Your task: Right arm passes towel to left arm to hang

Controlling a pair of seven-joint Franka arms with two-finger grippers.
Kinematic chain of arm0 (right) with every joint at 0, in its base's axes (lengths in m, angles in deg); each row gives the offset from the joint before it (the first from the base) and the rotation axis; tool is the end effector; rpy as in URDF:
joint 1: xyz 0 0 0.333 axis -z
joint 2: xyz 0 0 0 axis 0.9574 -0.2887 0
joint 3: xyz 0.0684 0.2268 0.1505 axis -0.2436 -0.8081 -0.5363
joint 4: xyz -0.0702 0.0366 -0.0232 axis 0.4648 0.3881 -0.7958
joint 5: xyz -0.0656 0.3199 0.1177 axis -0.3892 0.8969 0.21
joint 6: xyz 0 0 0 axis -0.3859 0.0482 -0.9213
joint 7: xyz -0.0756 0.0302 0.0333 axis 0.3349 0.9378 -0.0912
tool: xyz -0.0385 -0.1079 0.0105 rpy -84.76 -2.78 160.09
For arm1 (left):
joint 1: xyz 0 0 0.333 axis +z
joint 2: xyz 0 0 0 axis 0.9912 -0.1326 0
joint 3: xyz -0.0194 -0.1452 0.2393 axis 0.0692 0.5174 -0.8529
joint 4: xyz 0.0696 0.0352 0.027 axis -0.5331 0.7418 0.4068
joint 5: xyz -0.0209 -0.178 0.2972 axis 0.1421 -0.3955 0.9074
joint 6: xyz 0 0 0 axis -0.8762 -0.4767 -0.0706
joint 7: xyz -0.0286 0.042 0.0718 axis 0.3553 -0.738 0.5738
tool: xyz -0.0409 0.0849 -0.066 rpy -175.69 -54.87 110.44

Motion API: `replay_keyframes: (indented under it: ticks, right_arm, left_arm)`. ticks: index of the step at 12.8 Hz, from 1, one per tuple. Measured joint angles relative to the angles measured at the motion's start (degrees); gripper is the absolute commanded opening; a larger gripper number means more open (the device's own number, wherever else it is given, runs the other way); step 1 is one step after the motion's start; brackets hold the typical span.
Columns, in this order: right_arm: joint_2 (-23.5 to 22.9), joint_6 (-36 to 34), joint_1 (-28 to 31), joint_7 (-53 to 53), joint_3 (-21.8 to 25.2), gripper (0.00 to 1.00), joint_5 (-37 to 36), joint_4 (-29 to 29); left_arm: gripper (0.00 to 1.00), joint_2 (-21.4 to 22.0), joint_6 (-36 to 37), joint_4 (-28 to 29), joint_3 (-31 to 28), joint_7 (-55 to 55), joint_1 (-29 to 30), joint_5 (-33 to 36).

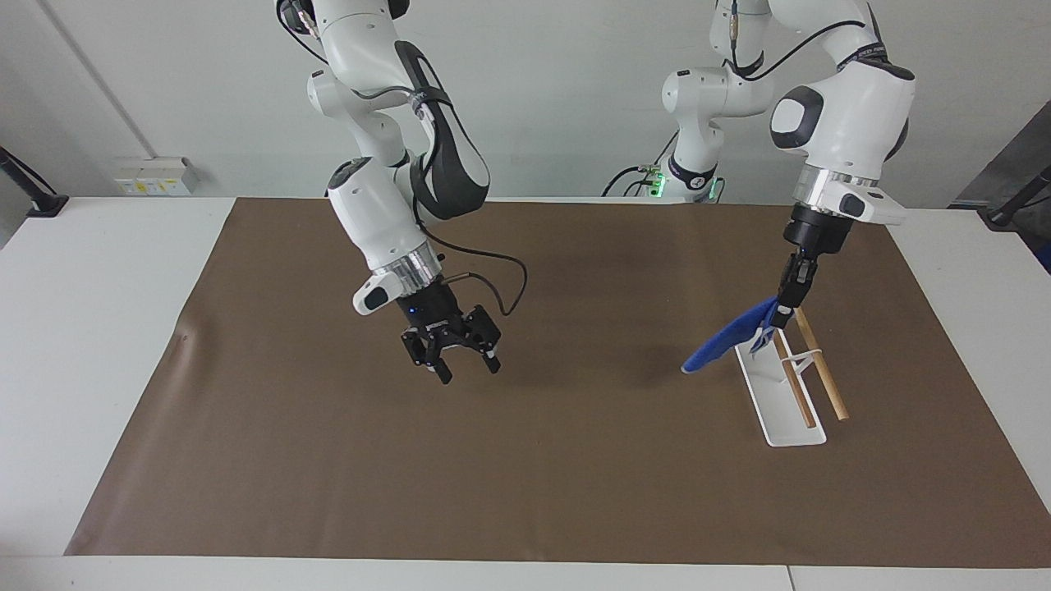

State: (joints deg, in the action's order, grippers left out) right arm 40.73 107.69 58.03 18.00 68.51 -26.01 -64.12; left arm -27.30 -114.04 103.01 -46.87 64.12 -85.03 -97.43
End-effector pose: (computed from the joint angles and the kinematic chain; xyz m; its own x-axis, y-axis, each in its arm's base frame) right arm 0.5973 0.1690 0.4068 0.8904 -0.2104 0.4036 -0.0200 -0.9040 -0.4271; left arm 0.5351 -0.0653 0.5088 0.5097 0.8517 0.1213 0.6968 -0.4914 0.5225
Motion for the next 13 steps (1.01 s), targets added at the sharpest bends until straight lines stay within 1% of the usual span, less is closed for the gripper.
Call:
replay_keyframes:
  ticks: [3,5,8,11,13]
  right_arm:
    - [0.4,-9.3,4.9,0.0,0.1,1.00,-14.5,2.7]
    - [0.7,-15.3,7.6,0.0,0.2,1.00,-21.6,5.1]
    - [2.3,-23.4,9.7,0.0,1.2,1.00,-25.5,7.0]
    - [7.4,-33.5,10.0,0.0,4.4,1.00,-26.9,8.2]
    - [11.4,-39.7,11.1,0.0,5.2,1.00,-27.0,8.6]
  left_arm:
    - [0.00,-0.1,0.1,0.0,-4.2,-0.2,0.1,2.4]
    - [0.00,-0.1,0.1,0.0,-6.4,-0.4,0.2,3.8]
    - [0.00,-0.2,0.4,0.0,-8.2,-0.4,0.2,6.4]
    - [0.00,-0.2,1.9,0.0,-9.7,-0.4,0.4,10.6]
    - [0.00,-0.2,3.3,0.0,-10.8,-0.4,0.7,13.7]
